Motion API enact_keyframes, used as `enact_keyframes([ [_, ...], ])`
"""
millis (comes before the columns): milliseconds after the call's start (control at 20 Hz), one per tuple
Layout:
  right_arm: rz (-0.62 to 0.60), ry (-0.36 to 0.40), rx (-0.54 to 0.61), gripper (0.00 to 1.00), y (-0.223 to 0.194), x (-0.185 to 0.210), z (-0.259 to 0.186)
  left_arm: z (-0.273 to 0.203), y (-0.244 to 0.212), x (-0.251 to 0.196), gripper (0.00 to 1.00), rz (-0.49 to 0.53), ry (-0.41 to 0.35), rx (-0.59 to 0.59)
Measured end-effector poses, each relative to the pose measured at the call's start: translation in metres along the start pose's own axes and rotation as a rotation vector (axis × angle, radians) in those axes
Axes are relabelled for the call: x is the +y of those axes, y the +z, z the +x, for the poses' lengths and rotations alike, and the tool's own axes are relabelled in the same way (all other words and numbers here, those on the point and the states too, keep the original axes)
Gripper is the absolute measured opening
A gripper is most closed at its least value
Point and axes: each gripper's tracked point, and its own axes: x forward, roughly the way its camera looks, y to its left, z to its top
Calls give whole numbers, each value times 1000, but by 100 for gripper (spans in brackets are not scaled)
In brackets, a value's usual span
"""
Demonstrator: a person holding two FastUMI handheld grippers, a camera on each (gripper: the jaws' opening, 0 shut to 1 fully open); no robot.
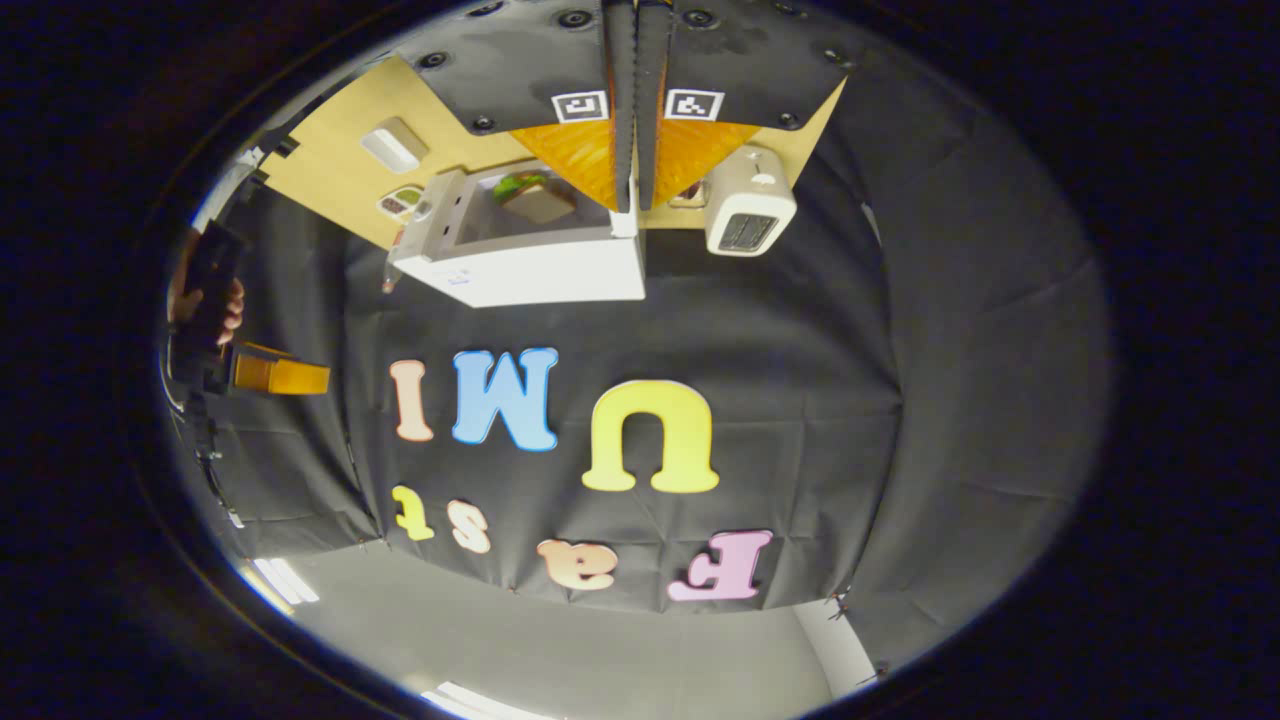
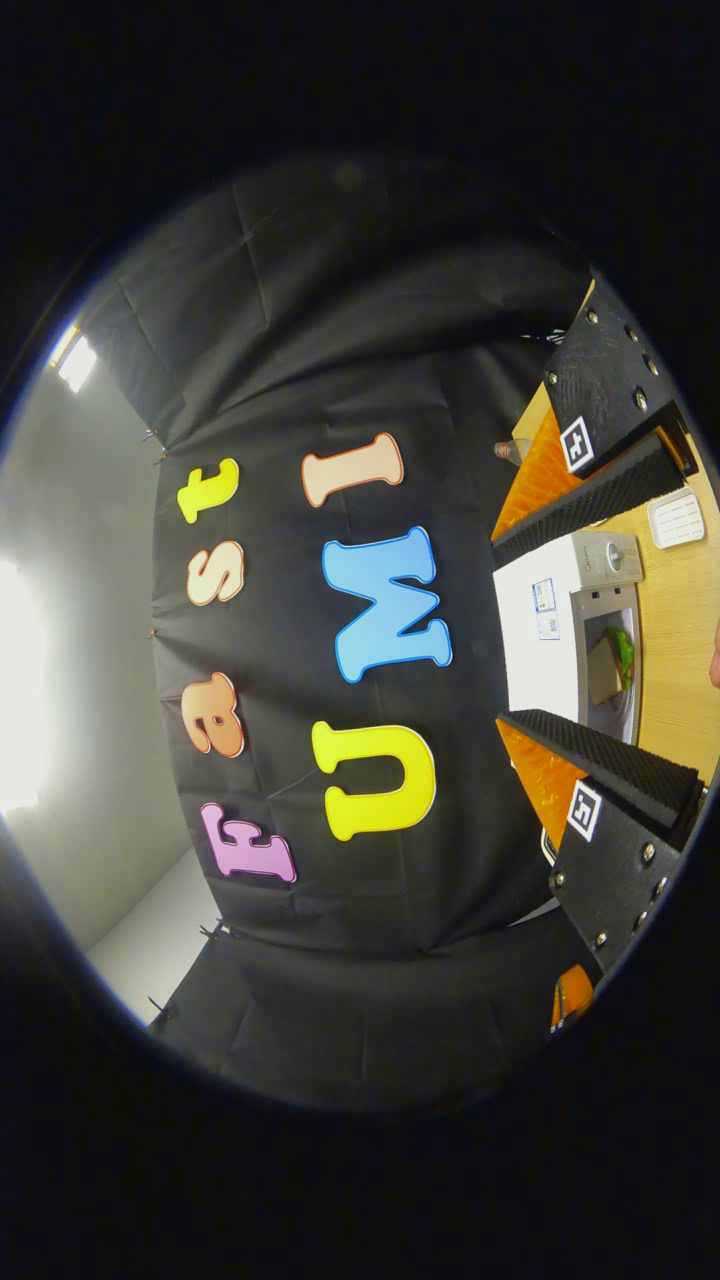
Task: Open the microwave oven with the left hand, put the food in, and close the microwave oven.
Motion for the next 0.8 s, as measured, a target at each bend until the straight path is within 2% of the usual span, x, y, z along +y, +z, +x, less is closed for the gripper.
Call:
enact_keyframes([
  [150, -25, -20, -3, 96, -6, 2, 2, -12, -58, 23, 9, -37, 11, 124],
  [200, -25, -18, -1, 96, -8, 4, 3, -15, -74, 26, 7, -46, 4, 160],
  [350, -11, -13, 13, 96, -14, 12, 5, -24, -110, 21, 9, -41, -37, 230],
  [400, -9, -11, 18, 96, -15, 14, 8, -25, -117, 17, 7, -44, -52, 249],
  [600, -23, -13, 31, 96, -19, 16, 9, -31, -133, -1, 9, -82, -112, 287],
  [650, -29, -17, 28, 96, -19, 14, 8, -30, -133, -7, 6, -92, -125, 284],
  [800, -56, -34, -2, 96, -11, 6, 10, -30, -136, -17, 9, -101, -143, 287],
])
